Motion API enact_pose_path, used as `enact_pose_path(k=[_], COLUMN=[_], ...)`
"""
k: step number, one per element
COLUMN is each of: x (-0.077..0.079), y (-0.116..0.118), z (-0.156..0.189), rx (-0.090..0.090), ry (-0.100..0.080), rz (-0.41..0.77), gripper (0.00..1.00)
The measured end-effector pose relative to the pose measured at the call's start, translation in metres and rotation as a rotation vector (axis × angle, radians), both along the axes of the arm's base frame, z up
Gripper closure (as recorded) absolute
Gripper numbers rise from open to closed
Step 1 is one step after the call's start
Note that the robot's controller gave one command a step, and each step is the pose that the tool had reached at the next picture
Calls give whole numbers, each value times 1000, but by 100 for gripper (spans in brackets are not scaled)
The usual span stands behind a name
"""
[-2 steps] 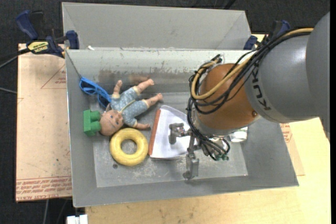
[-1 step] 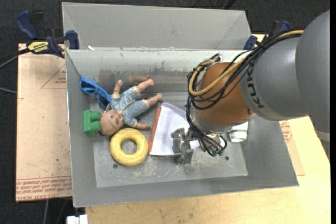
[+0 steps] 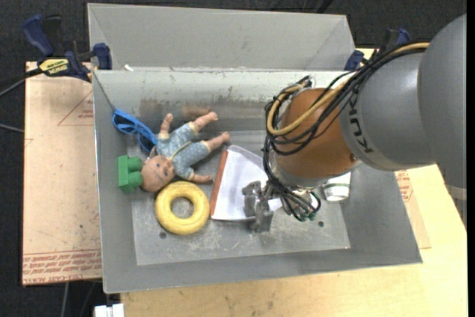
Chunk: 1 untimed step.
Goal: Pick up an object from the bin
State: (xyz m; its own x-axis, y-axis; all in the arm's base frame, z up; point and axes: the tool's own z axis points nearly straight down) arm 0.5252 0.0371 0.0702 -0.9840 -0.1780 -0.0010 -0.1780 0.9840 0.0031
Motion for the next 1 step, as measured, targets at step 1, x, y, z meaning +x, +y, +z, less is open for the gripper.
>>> enact_pose_path(k=[1], x=[-4], y=[-1], z=[44], rx=[0], ry=[7], rz=[10], gripper=[100])
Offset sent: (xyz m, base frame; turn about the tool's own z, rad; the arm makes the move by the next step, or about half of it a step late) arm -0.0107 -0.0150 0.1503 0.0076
